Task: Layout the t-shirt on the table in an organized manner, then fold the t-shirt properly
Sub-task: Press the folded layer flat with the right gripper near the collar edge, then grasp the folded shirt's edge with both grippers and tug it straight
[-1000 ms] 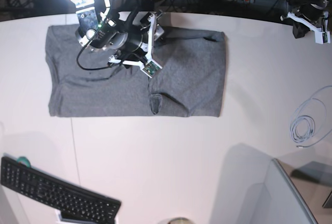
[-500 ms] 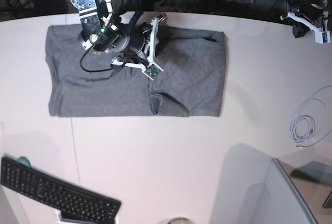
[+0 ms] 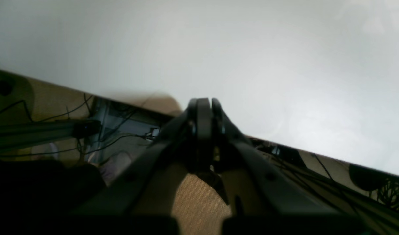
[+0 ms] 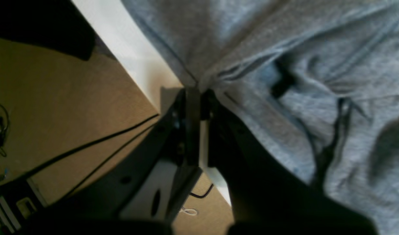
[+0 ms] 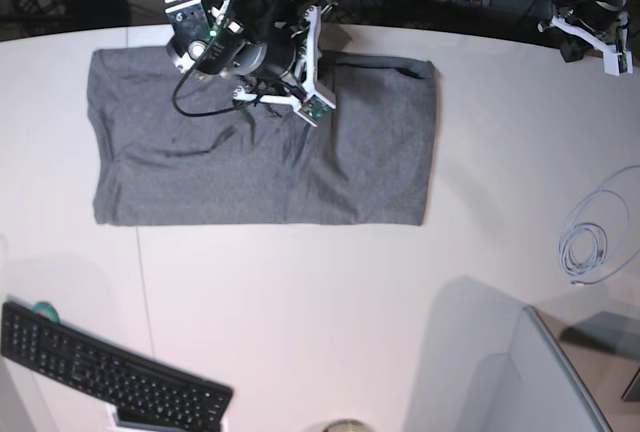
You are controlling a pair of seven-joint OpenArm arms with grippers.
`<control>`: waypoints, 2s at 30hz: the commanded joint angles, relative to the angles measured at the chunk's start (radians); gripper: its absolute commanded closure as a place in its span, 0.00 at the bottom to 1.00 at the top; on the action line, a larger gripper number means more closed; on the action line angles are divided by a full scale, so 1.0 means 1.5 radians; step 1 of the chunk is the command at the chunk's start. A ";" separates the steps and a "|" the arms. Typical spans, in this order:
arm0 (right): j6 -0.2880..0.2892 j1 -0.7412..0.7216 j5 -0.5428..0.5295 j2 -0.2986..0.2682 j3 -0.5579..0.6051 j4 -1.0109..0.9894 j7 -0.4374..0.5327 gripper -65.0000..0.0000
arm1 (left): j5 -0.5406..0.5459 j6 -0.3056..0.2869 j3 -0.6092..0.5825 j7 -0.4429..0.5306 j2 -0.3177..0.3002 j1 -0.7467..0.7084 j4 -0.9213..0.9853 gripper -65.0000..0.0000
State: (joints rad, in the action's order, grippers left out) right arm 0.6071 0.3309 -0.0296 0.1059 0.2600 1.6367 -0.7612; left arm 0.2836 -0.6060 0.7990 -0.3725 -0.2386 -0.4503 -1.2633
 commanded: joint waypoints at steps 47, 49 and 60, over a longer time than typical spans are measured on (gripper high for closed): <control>-0.010 -0.008 -0.005 -0.003 -0.087 0.001 -0.010 0.99 | 0.008 0.002 -0.358 0.014 0.076 -0.011 -0.159 1.00; -0.010 -0.008 -0.005 -0.003 -0.097 0.001 -0.010 0.99 | 0.008 0.000 -0.345 0.014 0.076 -0.014 -0.158 1.00; -0.010 -0.004 -0.006 -0.007 -0.097 0.001 -0.010 0.99 | 0.014 0.000 -0.338 0.009 0.080 -0.016 -0.230 1.00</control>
State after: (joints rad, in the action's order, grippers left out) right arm 0.5930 0.3275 -0.0257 0.0914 0.1165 1.6226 -0.7872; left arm 0.2916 -0.6018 0.2890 -0.3767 -0.1162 -0.4732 -1.5948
